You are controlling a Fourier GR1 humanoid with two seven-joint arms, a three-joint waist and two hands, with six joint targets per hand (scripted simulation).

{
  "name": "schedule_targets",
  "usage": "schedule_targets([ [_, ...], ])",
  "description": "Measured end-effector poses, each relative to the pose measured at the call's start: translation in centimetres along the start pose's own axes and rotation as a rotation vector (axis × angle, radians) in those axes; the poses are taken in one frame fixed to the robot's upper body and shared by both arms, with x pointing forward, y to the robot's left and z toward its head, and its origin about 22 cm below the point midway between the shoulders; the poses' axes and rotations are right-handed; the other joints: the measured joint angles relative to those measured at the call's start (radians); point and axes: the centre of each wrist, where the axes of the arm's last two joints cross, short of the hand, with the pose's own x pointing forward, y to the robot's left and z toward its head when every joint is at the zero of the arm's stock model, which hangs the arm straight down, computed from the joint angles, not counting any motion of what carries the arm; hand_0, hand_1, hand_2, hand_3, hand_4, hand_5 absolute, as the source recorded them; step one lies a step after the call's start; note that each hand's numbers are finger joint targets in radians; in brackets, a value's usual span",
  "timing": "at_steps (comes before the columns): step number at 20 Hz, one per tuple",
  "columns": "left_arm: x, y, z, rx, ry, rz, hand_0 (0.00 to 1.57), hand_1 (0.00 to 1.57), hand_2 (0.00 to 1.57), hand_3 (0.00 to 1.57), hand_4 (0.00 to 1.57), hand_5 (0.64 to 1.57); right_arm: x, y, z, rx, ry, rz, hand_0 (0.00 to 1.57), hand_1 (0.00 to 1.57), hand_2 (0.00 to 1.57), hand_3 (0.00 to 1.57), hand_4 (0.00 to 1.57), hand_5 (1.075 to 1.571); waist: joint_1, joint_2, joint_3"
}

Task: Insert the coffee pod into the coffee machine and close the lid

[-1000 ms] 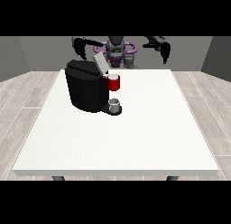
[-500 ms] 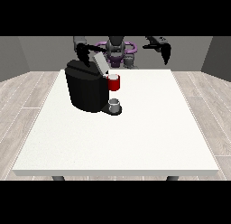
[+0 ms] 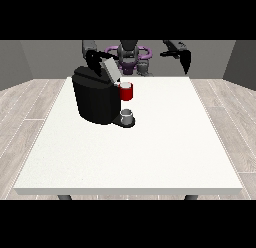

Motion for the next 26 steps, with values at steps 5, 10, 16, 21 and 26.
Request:
schedule_targets([
  [5, 0.6, -0.1, -0.4, -0.012, -0.002, 0.0, 0.0, 0.0, 0.0, 0.0, 0.0, 1.571, 0.6, 0.4, -0.9, 0.018, -0.014, 0.01, 0.0, 0.0, 0.0, 0.0, 0.0, 1.571, 0.01, 0.005, -0.0002],
  [10, 0.5, -0.5, -0.1, -0.016, 0.007, 0.002, 0.0, 0.0, 0.0, 0.0, 0.13, 1.571, 0.4, 0.9, -1.4, 0.03, -0.017, 0.013, 0.0, 0.0, 0.0, 0.0, 0.0, 1.571, 0.022, 0.01, 0.0013],
  [16, -0.4, 0.9, 0.3, 0.021, 0.013, -0.01, 0.0, 0.0, 0.0, 0.0, 0.16, 1.571, 1.3, 2.8, -2.2, 0.081, -0.024, 0.041, 0.0, 0.0, 0.0, 0.0, 0.14, 1.571, 0.007, 0.014, 0.0017],
  [21, 0.0, 0.4, -0.1, 0.006, 0.008, -0.001, 0.0, 0.0, 0.0, 0.0, 0.15, 1.571, 2.4, 4.0, -3.2, 0.096, -0.042, 0.086, 0.0, 0.0, 0.0, 0.0, 0.12, 1.571, 0.027, 0.018, 0.0027],
  [26, 0.4, 0.2, -0.5, -0.007, -0.018, -0.001, 0.0, 0.0, 0.0, 0.0, 0.2, 1.571, 3.2, 5.4, -3.9, 0.112, -0.067, 0.135, 0.0, 0.0, 0.0, 0.0, 0.14, 1.571, 0.03, 0.021, 0.003],
])
